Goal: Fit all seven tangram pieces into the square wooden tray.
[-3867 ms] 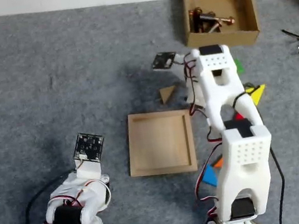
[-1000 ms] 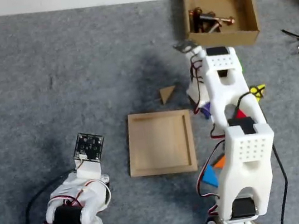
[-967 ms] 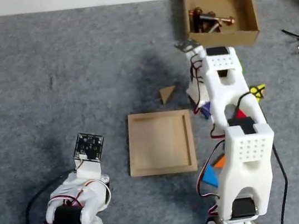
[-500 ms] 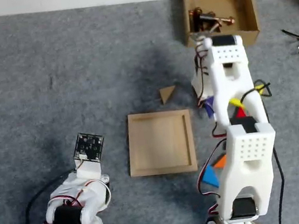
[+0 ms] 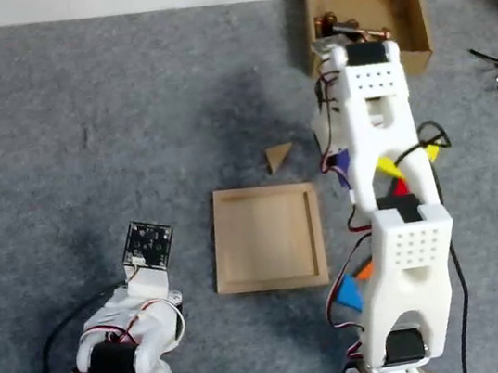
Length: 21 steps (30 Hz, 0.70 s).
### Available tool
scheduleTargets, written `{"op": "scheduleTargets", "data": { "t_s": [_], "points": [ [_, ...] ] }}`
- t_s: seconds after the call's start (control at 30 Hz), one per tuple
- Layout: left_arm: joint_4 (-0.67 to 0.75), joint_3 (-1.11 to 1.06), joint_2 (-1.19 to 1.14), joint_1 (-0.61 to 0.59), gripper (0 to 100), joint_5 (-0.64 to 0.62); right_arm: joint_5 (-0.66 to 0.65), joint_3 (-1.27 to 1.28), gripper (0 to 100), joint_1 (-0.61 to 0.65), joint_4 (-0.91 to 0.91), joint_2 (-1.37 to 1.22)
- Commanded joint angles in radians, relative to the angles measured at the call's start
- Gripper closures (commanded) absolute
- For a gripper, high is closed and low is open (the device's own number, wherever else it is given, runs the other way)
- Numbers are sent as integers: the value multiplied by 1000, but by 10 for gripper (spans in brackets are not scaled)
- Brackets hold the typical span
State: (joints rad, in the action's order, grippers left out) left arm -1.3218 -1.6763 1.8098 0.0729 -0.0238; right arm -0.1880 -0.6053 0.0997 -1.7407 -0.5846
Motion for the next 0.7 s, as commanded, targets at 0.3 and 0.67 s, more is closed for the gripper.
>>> {"op": "scheduleTargets", "data": {
  "t_s": [0.3,0.67],
  "points": [
    [-5,-19,4,15,995,-6,51,137,850,130,-19,364],
    [-5,-19,4,15,995,-6,61,553,850,262,59,753]
  ]
}}
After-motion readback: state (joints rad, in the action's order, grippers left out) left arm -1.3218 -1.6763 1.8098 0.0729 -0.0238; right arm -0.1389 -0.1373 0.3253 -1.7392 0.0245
